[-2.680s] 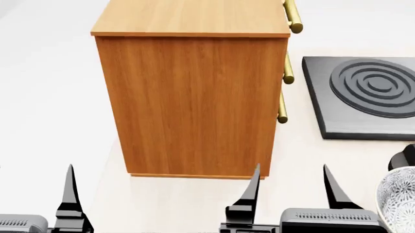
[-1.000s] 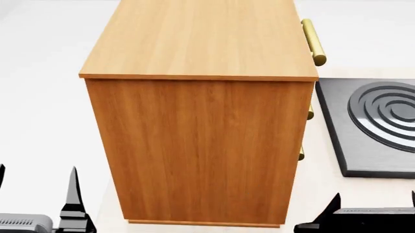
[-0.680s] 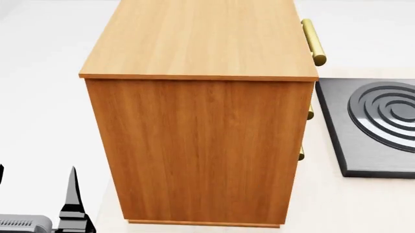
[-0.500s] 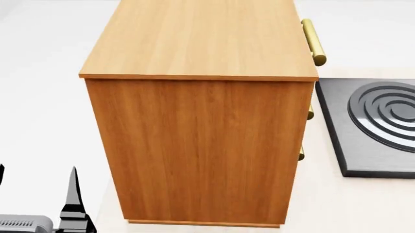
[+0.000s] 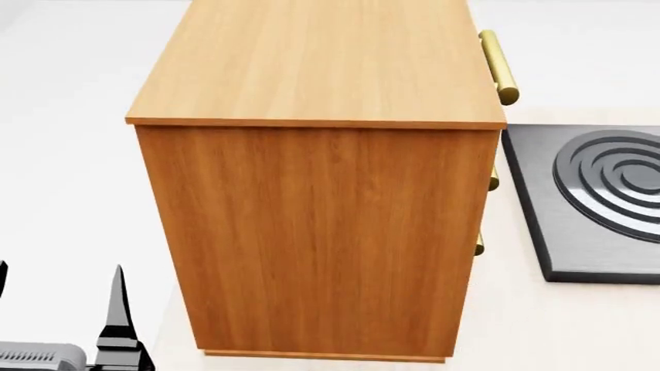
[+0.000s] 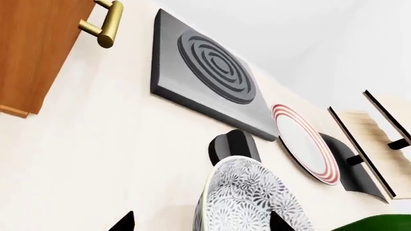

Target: Put the bowl on the top of the cabinet.

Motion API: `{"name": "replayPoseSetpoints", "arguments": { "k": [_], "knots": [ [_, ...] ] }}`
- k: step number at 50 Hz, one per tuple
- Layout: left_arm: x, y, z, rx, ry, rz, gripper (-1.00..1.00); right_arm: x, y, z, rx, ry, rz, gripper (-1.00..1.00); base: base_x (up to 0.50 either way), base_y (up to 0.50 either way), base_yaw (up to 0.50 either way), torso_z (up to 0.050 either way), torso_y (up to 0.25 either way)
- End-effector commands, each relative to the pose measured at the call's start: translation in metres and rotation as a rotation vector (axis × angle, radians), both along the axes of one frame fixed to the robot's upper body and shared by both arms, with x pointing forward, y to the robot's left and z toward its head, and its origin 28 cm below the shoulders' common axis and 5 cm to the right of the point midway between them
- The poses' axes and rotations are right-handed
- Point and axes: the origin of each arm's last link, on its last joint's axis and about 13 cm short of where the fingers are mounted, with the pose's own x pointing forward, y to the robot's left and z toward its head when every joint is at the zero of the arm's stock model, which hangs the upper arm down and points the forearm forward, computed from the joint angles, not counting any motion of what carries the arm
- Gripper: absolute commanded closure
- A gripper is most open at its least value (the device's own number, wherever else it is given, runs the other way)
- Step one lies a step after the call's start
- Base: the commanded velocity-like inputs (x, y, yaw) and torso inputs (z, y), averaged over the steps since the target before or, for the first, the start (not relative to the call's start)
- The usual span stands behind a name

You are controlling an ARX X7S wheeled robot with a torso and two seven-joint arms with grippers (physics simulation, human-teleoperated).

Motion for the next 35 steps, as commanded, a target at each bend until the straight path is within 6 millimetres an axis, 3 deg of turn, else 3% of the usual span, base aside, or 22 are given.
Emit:
{"name": "replayPoseSetpoints", "arguments": {
  "k": [1,35],
  "knots": [
    [-0.0004,0.0000,0.0004,0.001,-0.001,0.001,-1.00,0.0007,-0.0034,-0.0057,-0.012,0.020,0.006,-1.00,0.00,0.00,0.00,0.000,0.000],
    [-0.0017,-0.0005,0.0007,0.001,-0.001,0.001,-1.00,0.0018,-0.0124,-0.0108,-0.015,0.018,-0.029,-1.00,0.00,0.00,0.00,0.000,0.000]
  ]
}}
